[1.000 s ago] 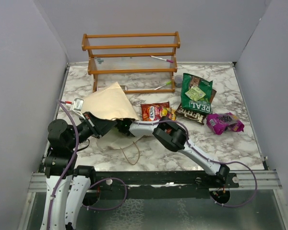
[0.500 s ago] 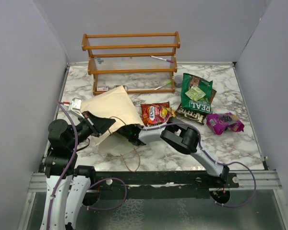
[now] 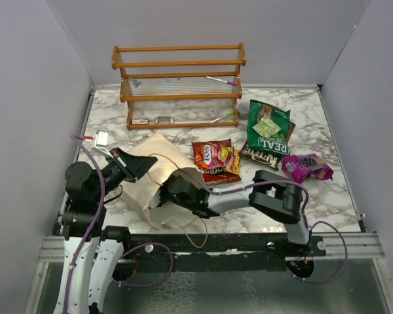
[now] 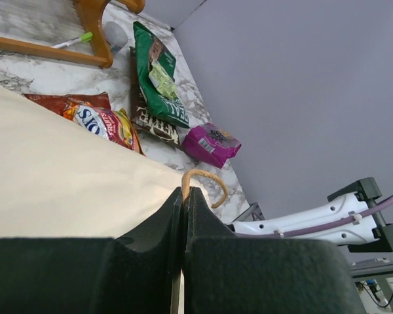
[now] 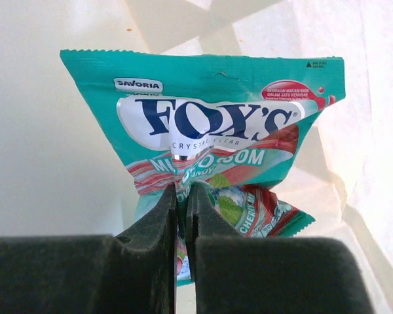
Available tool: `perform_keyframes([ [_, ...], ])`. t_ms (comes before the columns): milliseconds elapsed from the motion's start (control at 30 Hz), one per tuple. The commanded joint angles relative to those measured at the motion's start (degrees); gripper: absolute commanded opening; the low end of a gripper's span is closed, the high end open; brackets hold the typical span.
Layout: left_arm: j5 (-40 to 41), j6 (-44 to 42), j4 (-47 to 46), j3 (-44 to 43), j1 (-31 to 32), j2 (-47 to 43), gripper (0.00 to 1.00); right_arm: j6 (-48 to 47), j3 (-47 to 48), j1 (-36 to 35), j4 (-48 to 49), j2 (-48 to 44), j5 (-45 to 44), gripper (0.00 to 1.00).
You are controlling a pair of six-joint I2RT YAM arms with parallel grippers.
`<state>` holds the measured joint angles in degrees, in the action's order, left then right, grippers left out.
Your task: Take the snacks out of the paper bag
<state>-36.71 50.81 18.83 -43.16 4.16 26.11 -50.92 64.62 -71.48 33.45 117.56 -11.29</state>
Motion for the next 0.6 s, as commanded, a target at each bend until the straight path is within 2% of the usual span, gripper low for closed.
perform_keyframes([
  [0,1.4,0.6,-2.5,-1.1,0.1,0.2,0.0,7.9,-5.7,-1.3,2.2,-7.1,-0.4,0.01],
  [67,0.9,0.9,-3.0,-1.2,0.1,0.1,0.0,8.1,-7.8,-0.8,3.8,-7.1,-0.9,0.01],
  [133,0.4,0.8,-3.2,-1.6,0.1,-0.2,0.0,5.5,-7.9,-0.6,4.1,-5.4,-5.2,0.01],
  [200,-0.1,-0.1,-2.5,-2.4,0.1,-0.5,0.0,2.8,-8.9,-0.4,6.0,-4.4,-5.9,0.01],
  [433,3.2,-5.9,7.6,-6.7,0.1,-1.3,0.0,3.5,-13.5,1.8,6.4,-9.8,0.0,0.01],
  [567,4.5,-6.5,8.9,-5.8,0.1,-2.3,0.0,5.1,-18.1,1.9,8.4,-14.0,5.2,0.01],
])
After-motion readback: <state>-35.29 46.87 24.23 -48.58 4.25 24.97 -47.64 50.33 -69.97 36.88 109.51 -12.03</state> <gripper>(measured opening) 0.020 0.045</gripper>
